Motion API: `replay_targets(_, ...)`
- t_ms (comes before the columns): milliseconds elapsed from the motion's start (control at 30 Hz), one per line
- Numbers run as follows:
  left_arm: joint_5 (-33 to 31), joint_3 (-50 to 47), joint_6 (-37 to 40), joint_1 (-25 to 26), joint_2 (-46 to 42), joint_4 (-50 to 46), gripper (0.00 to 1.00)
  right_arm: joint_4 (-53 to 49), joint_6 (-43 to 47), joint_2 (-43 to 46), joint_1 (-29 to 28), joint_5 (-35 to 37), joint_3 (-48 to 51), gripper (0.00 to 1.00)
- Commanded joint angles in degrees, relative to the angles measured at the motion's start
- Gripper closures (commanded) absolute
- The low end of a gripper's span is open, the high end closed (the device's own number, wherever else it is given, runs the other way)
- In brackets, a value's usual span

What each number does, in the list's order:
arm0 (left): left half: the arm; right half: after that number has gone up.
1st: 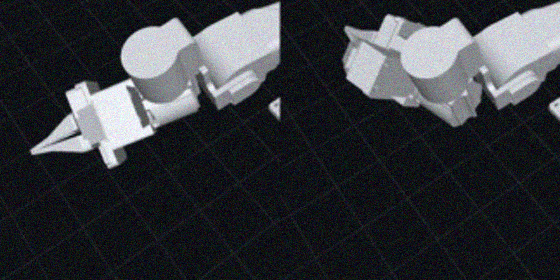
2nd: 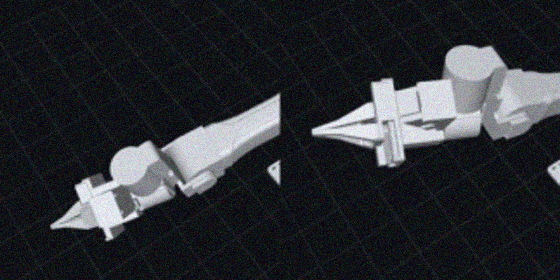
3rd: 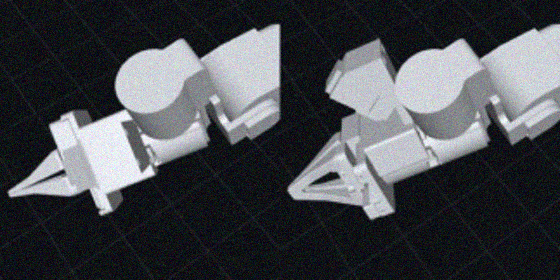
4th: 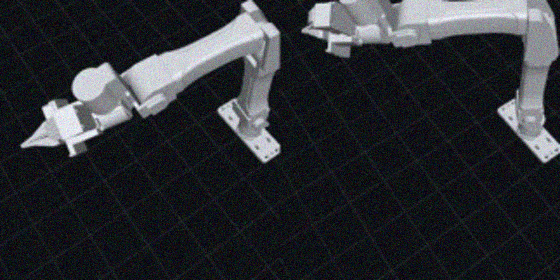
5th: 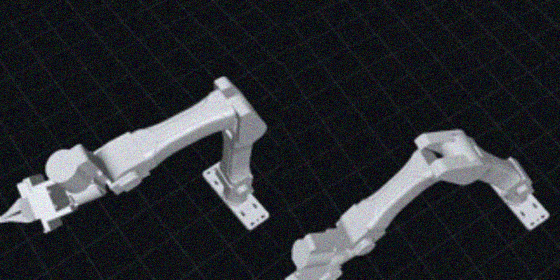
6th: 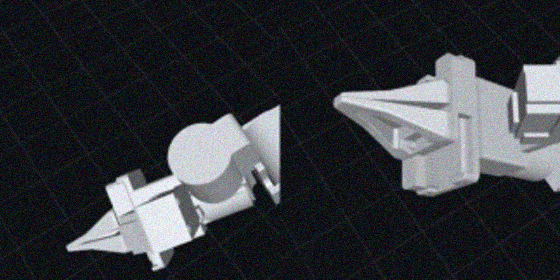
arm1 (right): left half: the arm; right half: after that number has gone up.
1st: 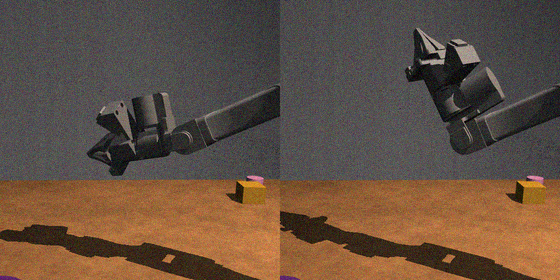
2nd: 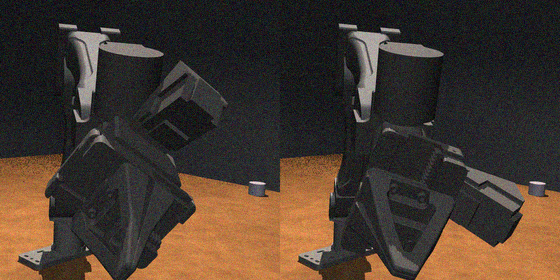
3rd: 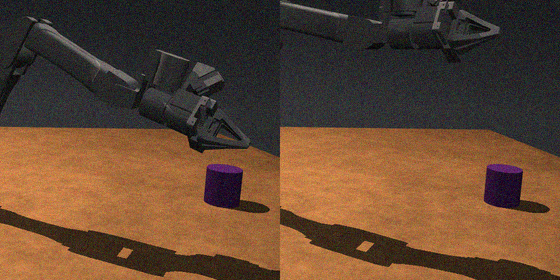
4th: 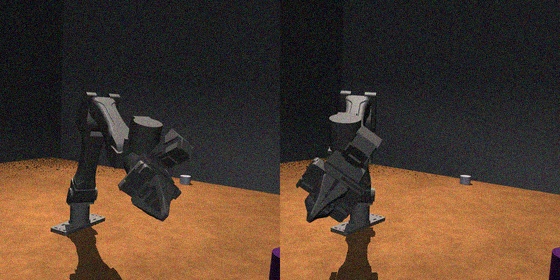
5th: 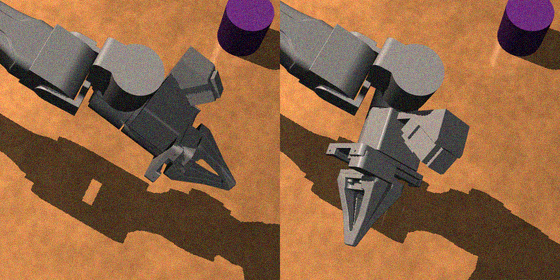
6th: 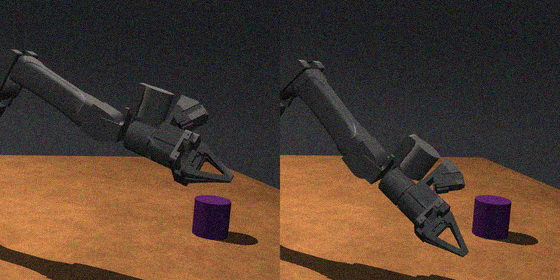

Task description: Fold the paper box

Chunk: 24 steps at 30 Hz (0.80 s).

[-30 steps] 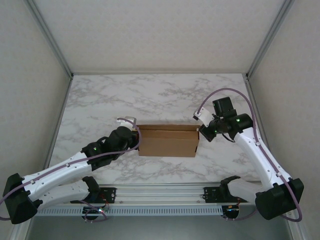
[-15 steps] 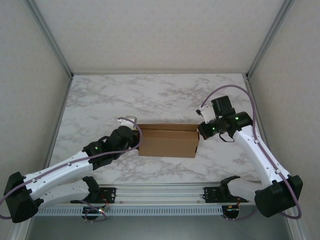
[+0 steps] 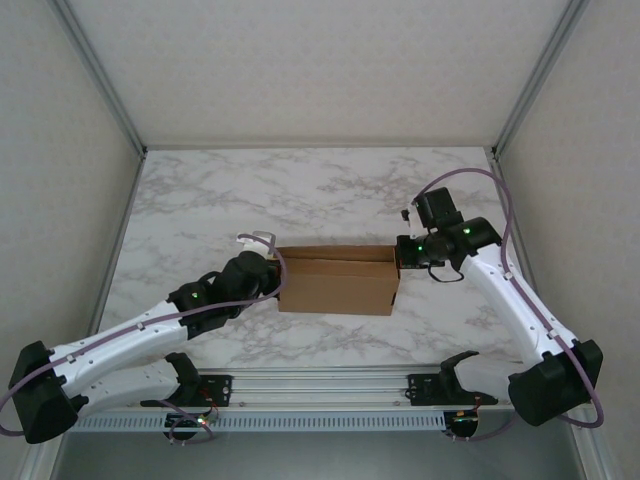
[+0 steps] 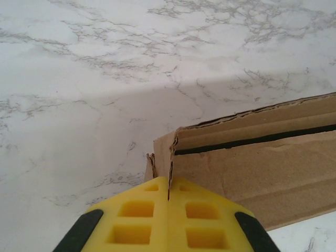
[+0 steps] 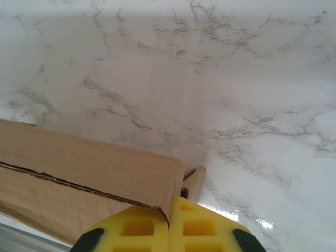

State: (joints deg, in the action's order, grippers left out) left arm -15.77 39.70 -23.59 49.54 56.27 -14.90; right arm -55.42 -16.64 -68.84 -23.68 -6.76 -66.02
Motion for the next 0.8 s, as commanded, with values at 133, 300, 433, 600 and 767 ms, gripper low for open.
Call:
replay_targets(133,0.4,-0.4,-0.6,0.9,1.5,-5.9,1.0,-2.1,-7.1,0.4,-1.2,3.1,-0.9,1.0)
replay_targets(300,-0.1,-0.1,-0.7,1.0,1.4,-6.5,1.0,-2.0,-10.1,0.7,-2.4,4.3,-0.3,1.0)
replay_targets(433,-0.2,-0.2,-1.1,1.0,1.7,-6.5,1.0,-1.1,-10.4,2.2,-3.4,6.7,1.2,1.0)
replay_targets(600,-0.6,-0.8,-1.5,1.0,1.7,-6.5,1.0,0.3,-9.1,5.4,-4.4,9.5,4.2,1.0)
replay_targets(767,-0.9,-1.4,-2.1,1.0,1.5,-6.1,1.0,4.2,-8.7,9.9,-5.3,11.2,9.9,1.0)
